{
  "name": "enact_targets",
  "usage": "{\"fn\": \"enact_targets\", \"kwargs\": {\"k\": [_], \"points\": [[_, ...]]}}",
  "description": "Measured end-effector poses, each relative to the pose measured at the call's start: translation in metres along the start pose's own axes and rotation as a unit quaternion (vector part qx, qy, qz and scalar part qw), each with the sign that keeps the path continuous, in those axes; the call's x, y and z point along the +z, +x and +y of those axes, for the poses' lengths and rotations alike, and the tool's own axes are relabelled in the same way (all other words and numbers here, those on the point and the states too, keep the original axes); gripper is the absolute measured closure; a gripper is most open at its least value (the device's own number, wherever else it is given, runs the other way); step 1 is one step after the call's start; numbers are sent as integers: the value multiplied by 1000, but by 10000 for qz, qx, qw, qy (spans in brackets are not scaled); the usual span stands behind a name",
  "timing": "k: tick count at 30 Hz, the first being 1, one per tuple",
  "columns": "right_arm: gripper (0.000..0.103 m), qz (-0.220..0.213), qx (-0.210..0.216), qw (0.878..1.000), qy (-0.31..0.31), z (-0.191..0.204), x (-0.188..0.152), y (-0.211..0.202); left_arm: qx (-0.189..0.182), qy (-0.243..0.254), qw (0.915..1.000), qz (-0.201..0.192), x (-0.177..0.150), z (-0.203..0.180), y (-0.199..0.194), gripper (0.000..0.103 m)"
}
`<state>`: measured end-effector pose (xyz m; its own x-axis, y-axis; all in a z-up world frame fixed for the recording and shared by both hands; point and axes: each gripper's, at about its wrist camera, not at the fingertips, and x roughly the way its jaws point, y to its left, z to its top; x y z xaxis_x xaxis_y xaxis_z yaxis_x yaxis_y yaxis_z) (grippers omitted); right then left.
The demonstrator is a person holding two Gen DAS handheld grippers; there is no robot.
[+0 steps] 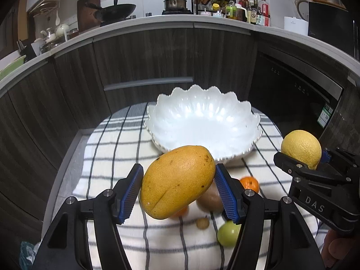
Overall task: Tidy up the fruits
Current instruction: 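Lift the mango with the left gripper while the right gripper carries the grapefruit over the bowl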
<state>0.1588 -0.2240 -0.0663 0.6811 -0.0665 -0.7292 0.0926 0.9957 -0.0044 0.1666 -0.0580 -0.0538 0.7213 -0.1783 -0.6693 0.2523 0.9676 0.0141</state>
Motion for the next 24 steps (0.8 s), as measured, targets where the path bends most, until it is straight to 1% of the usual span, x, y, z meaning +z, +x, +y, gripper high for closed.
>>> {"fn": "enact_targets", "kwargs": {"k": [8,16,24], "points": [[48,-199,-8,9998,9,-2,29,7,10,11,9998,-187,36,1,15,39],[48,-343,-76,9994,14,-6,59,21,-56,109,9996,-249,64,-1,38,39],[48,-254,-129,9996,5,-8,81,48,4,71,9998,-186,82,2,76,39]]}}
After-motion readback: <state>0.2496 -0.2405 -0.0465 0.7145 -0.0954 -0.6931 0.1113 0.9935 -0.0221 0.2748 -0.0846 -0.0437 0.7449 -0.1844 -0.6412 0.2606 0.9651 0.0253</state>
